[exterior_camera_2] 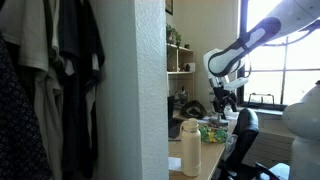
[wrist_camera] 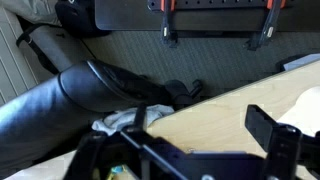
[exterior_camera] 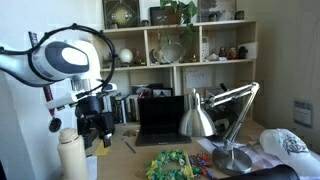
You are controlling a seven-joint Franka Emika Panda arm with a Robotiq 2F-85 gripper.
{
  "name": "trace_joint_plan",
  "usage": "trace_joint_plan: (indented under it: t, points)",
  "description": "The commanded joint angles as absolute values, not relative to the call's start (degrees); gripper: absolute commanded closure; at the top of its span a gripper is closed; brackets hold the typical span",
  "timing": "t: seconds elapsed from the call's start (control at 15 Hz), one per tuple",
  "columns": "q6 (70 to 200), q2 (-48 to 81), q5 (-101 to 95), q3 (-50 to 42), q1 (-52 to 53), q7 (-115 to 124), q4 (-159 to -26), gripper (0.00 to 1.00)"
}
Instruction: Turn on the laptop
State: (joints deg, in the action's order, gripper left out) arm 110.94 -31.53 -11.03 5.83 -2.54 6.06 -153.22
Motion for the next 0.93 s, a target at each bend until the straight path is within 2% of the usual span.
trace_joint_plan:
  t: [0.0, 0.33, 0.87]
  points:
    - [110.8, -31.5, -11.4, 5.0, -1.7, 6.4, -153.1, 0.0]
    - [112.9, -26.7, -13.2, 4.5, -2.1, 4.9, -148.0, 0.0]
    - [128.0, -4.2, -15.2, 0.1, -1.1, -12.7, -124.1, 0.0]
